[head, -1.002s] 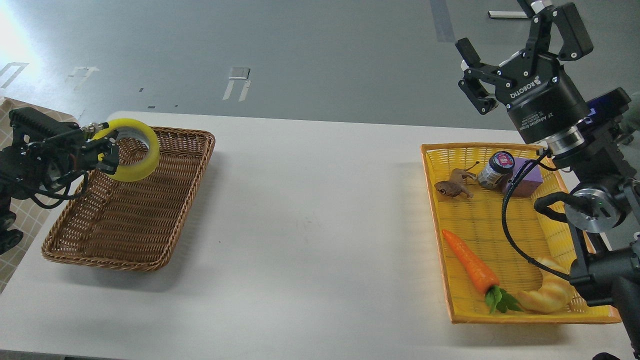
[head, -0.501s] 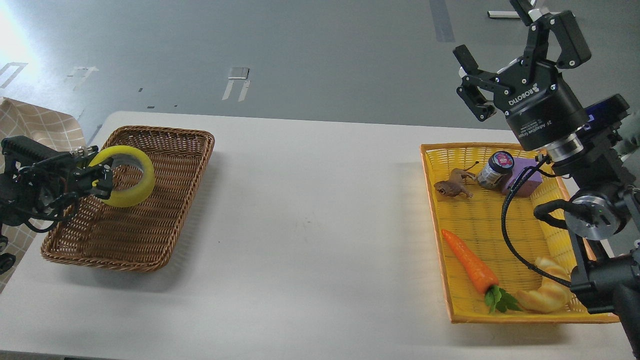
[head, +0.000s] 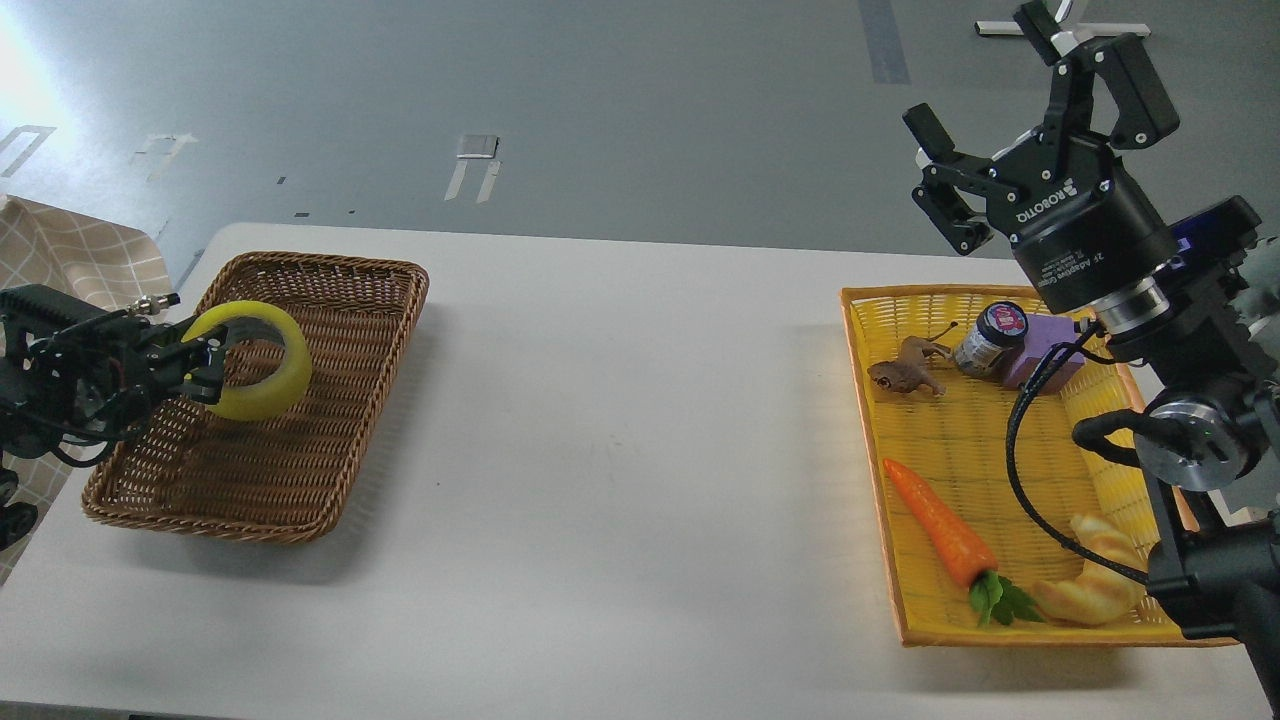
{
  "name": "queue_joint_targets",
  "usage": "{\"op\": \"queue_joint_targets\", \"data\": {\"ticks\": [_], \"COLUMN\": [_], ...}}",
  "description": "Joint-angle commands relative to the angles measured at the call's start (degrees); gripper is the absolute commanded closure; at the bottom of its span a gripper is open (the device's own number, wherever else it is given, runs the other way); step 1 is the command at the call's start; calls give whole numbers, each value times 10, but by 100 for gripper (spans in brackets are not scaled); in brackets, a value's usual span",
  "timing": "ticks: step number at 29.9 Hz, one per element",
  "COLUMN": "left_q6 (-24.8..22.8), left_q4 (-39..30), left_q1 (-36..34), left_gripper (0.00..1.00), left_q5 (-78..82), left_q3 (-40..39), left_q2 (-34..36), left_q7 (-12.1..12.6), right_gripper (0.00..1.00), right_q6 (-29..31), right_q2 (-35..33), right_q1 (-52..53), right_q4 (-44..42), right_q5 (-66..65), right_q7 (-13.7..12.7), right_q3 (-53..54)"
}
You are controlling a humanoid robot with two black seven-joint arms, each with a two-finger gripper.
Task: Place and transfer tape with both arms
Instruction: 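Carry the tape with the left gripper over the wicker basket, then lower the tape into the basket and open the left gripper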
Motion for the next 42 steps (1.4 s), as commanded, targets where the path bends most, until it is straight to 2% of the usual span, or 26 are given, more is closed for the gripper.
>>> {"op": "queue_joint_targets", "data": {"ticks": [1,5,9,17,19,20,22,23,25,27,30,35,42], "left_q6": [0,2,7,29,40,45,47,47,47,47,42,29,29], "left_q4": [9,6,9,15,15,11,5,5,5,5,5,4,-10], "left_q1": [-1,-2,-9,-9,-12,-16,-18,-18,-20,-28,-53,-85,-82], "left_gripper": [67,60,45,32,25,19,16,14,11,4,4,3,3], "left_q5": [-1,-6,-9,-10,-13,-22,-55,-83,-114,-179,-272,-433,-463], "left_q3": [1,-3,-1,-3,-7,-8,-8,-8,-8,-10,-10,-9,-37], "left_q2": [-8,-10,-26,-28,-28,-29,-30,-30,-29,-32,-55,-81,-148], "left_q7": [-20,-31,-31,-34,-36,-44,-73,-97,-122,-159,-177,-182,-211], "right_gripper": [0,0,0,0,0,0,0,0,0,0,0,0,0], "right_q6": [0,0,0,0,0,0,0,0,0,0,0,0,0], "right_q2": [-1,-1,-1,-3,-3,-3,-3,-3,-4,-5,-8,-10,-10], "right_q1": [-5,-12,-18,-21,-21,-21,-20,-20,-19,-18,-13,1,11], "right_q4": [4,8,18,19,19,19,19,18,17,17,16,12,10], "right_q5": [0,0,0,0,0,0,0,0,-1,-1,-1,-3,-7], "right_q7": [-2,-10,-11,-11,-11,-10,-10,-10,-10,-9,-9,-10,-11], "right_q3": [0,1,1,3,3,4,4,5,5,5,6,7,5]}}
